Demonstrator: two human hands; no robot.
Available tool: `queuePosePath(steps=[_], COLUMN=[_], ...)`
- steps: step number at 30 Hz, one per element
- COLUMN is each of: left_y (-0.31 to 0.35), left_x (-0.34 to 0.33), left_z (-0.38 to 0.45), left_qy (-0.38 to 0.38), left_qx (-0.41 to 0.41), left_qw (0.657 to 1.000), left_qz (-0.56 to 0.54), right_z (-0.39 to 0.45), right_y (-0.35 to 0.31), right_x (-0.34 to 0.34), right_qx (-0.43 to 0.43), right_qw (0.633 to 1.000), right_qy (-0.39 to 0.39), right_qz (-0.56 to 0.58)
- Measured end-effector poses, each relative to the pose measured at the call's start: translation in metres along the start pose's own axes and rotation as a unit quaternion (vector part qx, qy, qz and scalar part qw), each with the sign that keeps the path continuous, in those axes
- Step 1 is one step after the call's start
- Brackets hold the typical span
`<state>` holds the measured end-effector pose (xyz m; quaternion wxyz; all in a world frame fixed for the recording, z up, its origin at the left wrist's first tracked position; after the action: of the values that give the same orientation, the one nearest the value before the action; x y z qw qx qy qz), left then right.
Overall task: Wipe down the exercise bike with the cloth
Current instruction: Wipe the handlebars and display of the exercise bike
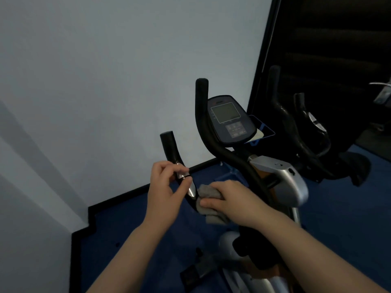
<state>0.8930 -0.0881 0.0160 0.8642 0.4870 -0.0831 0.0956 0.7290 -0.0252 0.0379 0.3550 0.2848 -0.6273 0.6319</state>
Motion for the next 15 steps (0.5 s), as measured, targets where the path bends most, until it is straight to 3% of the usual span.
queuePosePath(steps=[3,8,12,15], left_y=[-0.01,-0.034,-0.044,-0.042], left_x=[-0.002,-0.008,-0.014,-0.016], left_z=[0.002,-0.003,0.0,0.001], left_qy=[0.01,-0.012,-0.088,-0.086], left_qx=[0.067,0.202,0.269,0.269], left_qw=[0.998,0.978,0.957,0.956], left_qz=[-0.013,-0.056,-0.067,-0.084], right_z=[-0.005,0.003,-0.007,-0.004], right_y=[0.004,-0.016,0.012,0.03], right_x=[0.01,-0.017,0.021,0.046], right_qx=[-0.009,-0.059,-0.005,0.006], right_qw=[0.999,0.994,0.998,0.992], right_qy=[-0.012,0.057,-0.038,-0.048], right_qz=[-0.028,0.069,-0.056,-0.118])
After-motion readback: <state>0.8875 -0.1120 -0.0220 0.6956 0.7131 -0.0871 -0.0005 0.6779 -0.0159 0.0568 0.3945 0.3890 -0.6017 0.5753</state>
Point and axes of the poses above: each hand's wrist, its own z-axis towards the middle knuckle, its own x-axis out of the back of the hand, y = z × x, the point moved 3 cm from there along z, towards the middle knuckle, and after that the axes turned 11 degrees about y, right-handed, at the moved point
